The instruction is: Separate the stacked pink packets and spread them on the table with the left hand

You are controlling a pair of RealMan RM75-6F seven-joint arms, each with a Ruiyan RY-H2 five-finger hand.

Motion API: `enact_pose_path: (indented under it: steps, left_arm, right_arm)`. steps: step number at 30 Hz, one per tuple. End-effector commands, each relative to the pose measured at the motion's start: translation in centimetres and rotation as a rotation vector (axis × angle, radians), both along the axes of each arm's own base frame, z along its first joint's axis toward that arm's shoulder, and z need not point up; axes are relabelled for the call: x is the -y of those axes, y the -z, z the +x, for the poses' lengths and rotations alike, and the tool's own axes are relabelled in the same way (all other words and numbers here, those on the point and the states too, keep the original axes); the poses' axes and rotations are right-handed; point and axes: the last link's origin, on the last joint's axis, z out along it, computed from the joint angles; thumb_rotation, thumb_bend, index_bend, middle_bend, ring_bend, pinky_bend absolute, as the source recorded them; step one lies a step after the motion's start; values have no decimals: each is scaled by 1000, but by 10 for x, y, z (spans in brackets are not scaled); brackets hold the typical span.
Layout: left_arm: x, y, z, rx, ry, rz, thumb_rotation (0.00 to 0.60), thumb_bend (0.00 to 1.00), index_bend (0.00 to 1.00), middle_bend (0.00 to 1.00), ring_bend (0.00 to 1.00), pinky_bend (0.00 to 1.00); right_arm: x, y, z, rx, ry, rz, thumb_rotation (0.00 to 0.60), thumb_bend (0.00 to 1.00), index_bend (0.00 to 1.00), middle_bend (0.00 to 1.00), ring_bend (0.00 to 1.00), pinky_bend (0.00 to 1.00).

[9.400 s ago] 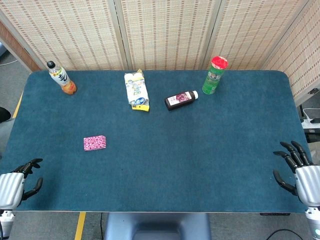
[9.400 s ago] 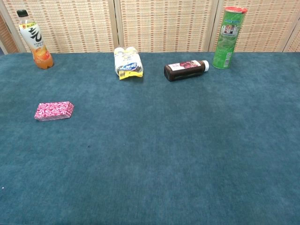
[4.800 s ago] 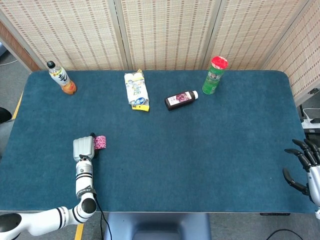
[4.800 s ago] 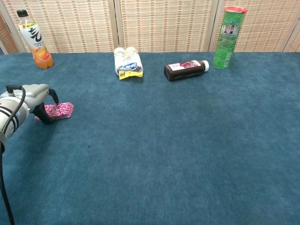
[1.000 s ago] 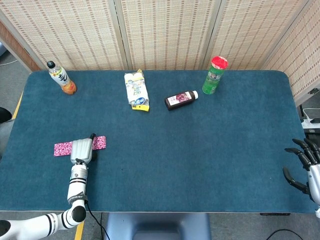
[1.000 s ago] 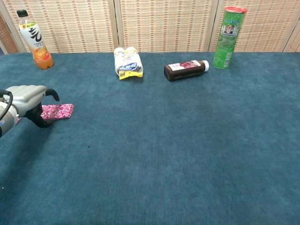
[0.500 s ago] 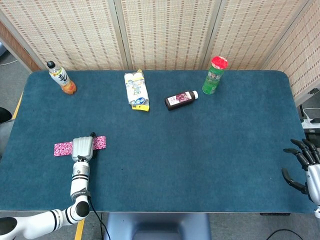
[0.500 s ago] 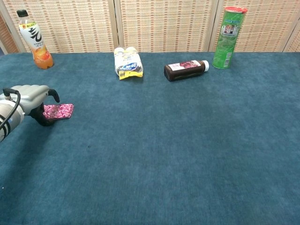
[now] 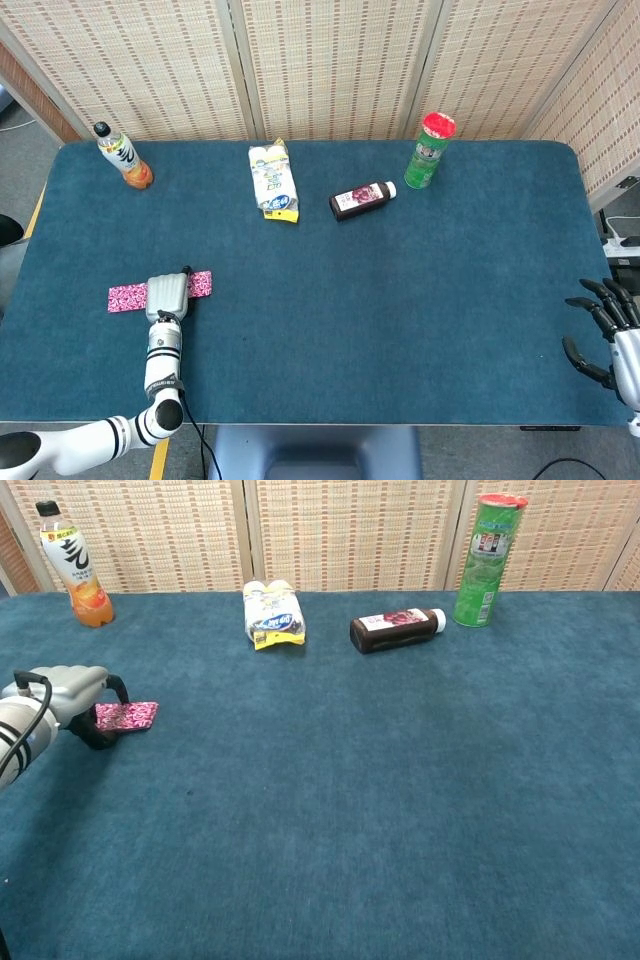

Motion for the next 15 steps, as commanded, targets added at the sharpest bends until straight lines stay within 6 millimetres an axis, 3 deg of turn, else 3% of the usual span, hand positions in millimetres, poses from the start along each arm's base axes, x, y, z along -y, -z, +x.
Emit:
enact_pose_path:
  steps: [1,8,15]
  left_arm:
    - [0,0,0,0,0,0,600,297,284,1000,1000,1000]
    - [1,-1,3,12,17,14,600,295,421,1000,1000,1000]
    - [2,-4,5,22,29,23,600,293,467,1000,1000,1000]
  right_arm:
    - [0,0,0,0,0,-1,600,310,313,152,93,565]
    - [0,0,0,-1,1,1,600,310,313,152,93,565]
    - [0,0,0,1,0,-1,600,309,313,152,92,565]
